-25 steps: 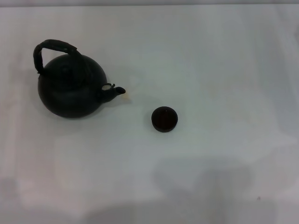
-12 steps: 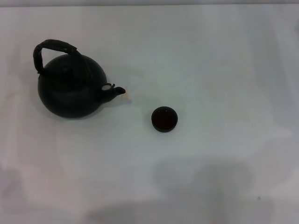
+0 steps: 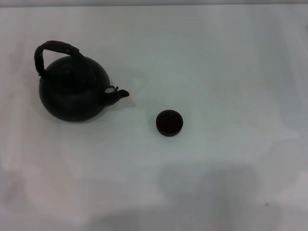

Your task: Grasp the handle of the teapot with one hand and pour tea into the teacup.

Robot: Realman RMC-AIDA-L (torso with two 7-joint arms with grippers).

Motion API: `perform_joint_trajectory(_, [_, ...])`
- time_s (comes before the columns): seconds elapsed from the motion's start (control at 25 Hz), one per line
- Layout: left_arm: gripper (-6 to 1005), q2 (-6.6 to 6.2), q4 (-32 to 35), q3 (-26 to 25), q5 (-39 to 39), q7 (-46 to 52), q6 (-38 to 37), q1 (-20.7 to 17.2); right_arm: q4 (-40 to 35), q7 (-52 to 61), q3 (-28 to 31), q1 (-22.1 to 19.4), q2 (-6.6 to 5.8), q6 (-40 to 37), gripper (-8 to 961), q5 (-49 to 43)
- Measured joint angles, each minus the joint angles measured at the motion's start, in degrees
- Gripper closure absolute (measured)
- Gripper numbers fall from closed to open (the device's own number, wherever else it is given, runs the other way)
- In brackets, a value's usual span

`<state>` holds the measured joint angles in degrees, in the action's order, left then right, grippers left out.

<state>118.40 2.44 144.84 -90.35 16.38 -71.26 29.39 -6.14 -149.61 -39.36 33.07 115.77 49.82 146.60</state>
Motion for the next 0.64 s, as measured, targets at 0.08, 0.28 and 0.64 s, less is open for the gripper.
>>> perform_joint_trajectory(0.08, [209,0.02,-0.4,0.0,0.0,-0.1,0.9,0.2,0.0,0.0,0.0,0.1,0.08,0.1,95,0.0])
perform_joint_trajectory(0.28, [209,0.17,-0.5,0.0,0.0,0.0,1.4,0.0,0.0,0.4,0.0,0.2,0.17,0.6,95,0.0])
perform_joint_trajectory(0.64, [209,0.47,-0.2,0.6,0.9,-2.5,0.7,-1.4,0.7,0.0,-0.5,-0.1,0.26,1.4,95,-0.3])
